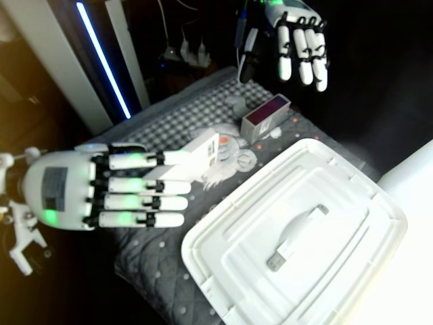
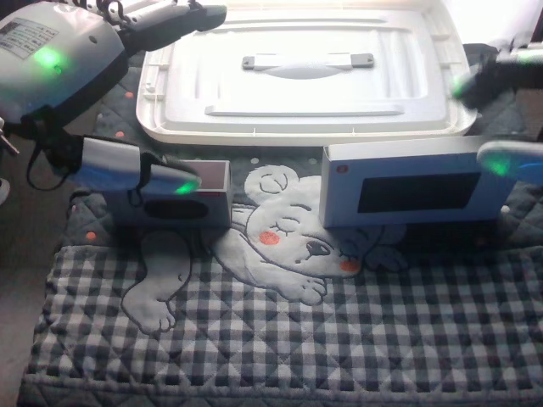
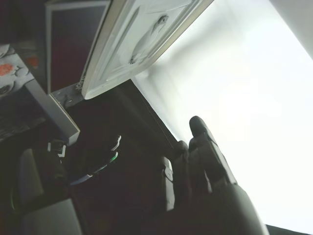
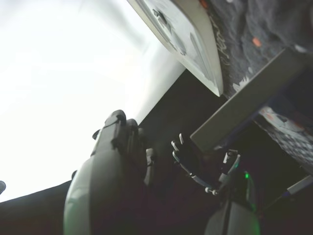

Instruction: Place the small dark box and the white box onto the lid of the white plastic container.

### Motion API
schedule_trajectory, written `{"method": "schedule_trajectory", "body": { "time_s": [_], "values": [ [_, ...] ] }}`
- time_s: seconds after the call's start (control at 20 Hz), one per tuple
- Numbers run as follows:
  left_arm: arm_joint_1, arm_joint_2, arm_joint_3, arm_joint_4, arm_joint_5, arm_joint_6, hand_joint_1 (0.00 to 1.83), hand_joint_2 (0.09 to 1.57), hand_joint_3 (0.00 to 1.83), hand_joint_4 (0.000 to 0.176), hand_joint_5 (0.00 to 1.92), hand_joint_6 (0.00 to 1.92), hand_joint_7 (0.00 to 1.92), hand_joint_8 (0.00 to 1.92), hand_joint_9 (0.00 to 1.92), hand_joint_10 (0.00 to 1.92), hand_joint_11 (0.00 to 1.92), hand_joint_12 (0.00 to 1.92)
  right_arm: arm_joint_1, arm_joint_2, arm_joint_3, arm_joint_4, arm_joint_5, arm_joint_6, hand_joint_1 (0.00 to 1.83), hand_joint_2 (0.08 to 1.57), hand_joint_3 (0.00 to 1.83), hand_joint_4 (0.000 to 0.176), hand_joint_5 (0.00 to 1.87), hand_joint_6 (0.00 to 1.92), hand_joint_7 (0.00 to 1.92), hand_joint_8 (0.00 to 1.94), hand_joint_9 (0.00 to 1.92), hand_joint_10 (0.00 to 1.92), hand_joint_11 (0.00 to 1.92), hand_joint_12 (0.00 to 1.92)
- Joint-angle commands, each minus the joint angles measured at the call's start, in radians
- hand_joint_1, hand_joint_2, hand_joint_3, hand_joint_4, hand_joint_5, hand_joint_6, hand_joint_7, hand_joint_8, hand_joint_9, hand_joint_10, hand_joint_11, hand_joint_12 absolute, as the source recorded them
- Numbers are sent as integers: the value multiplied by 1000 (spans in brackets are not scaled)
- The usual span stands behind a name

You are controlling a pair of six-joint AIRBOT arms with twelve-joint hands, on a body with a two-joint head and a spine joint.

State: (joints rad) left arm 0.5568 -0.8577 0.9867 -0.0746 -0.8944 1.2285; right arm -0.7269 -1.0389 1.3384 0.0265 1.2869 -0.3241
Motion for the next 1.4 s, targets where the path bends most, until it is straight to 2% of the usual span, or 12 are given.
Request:
{"method": "schedule_trajectory", "body": {
  "time_s": [0.0, 0.2, 0.35, 0.45, 0.55, 0.6, 0.65, 0.7, 0.85, 1.15, 1.25, 1.35],
  "values": [
    [-10, 1, 0, -3, -121, -1, 767, 829, 3, 65, 255, 9, 335, 3, 265, 79, 0, 1050, 8, 9, 5, 31, 120, 7, 473, 1170, 0, 0, 624, 366, 759, 567, 612, 1017, 407, 1568],
    [-8, -10, 2, -8, -98, -1, 801, 852, 2, 51, 258, 3, 304, 1, 216, 10, 0, 739, 8, 5, 5, 27, 110, 13, 473, 1169, 0, 0, 672, 255, 772, 538, 613, 1014, 405, 1571],
    [0, -25, 8, -12, -76, -1, 844, 850, 0, 164, 264, 4, 256, 5, 183, 10, 0, 838, 8, 0, 6, 25, 96, 13, 473, 1169, 0, 0, 671, 256, 774, 534, 614, 1013, 404, 1574],
    [11, -37, 14, -19, -61, -2, 821, 828, 0, 115, 279, 8, 259, 3, 213, 19, 0, 851, 8, -7, 10, 20, 84, 16, 473, 1170, 0, 0, 694, 233, 777, 528, 614, 1014, 413, 1560],
    [19, -48, 21, -25, -54, -2, 811, 774, 0, 95, 322, 14, 317, 10, 273, 25, 0, 931, 10, -8, 19, 12, 76, 34, 472, 1170, 0, 0, 748, 230, 777, 526, 612, 1018, 439, 1534],
    [19, -52, 25, -26, -50, -2, 785, 766, 0, 78, 320, 9, 327, 7, 278, 19, 0, 883, 11, -8, 24, 8, 74, 43, 546, 856, 0, 78, 149, 45, 155, 122, 122, 232, 87, 859],
    [20, -58, 30, -29, -44, -2, 784, 775, 0, 44, 335, 10, 354, 9, 306, 22, 0, 936, 14, -8, 29, 2, 70, 47, 611, 801, 0, 156, 29, 8, 30, 24, 24, 46, 17, 599],
    [21, -60, 32, -31, -42, -2, 783, 779, 0, 26, 348, 10, 360, 5, 320, 20, 0, 1010, 17, -7, 30, -3, 67, 47, 601, 814, 1, 172, 5, 1, 5, 4, 4, 8, 3, 548],
    [33, -59, 33, -42, -49, -5, 803, 797, 1, 12, 339, 0, 338, 1, 300, 4, 0, 972, 75, -12, 33, -59, 13, 46, 595, 850, 4, 176, 0, 0, 0, 0, 0, 0, 0, 26],
    [54, -61, 37, -58, -57, -12, 829, 842, 6, 0, 325, 6, 338, 0, 339, 10, 0, 1298, 92, -48, 48, -91, -25, 46, 512, 907, 19, 142, 0, 0, 0, 0, 0, 0, 0, 0],
    [57, -70, 43, -61, -59, -12, 789, 870, 4, 0, 346, 12, 339, 7, 323, 6, 0, 1381, 92, -58, 51, -96, -34, 46, 525, 891, 8, 173, 0, 0, 0, 0, 0, 0, 0, 0],
    [60, -78, 49, -61, -62, -20, 751, 884, 4, 0, 373, 20, 368, 14, 344, 16, 0, 1425, 92, -62, 53, -99, -38, 46, 465, 898, 9, 175, 0, 0, 0, 0, 0, 0, 0, 0]
  ]
}}
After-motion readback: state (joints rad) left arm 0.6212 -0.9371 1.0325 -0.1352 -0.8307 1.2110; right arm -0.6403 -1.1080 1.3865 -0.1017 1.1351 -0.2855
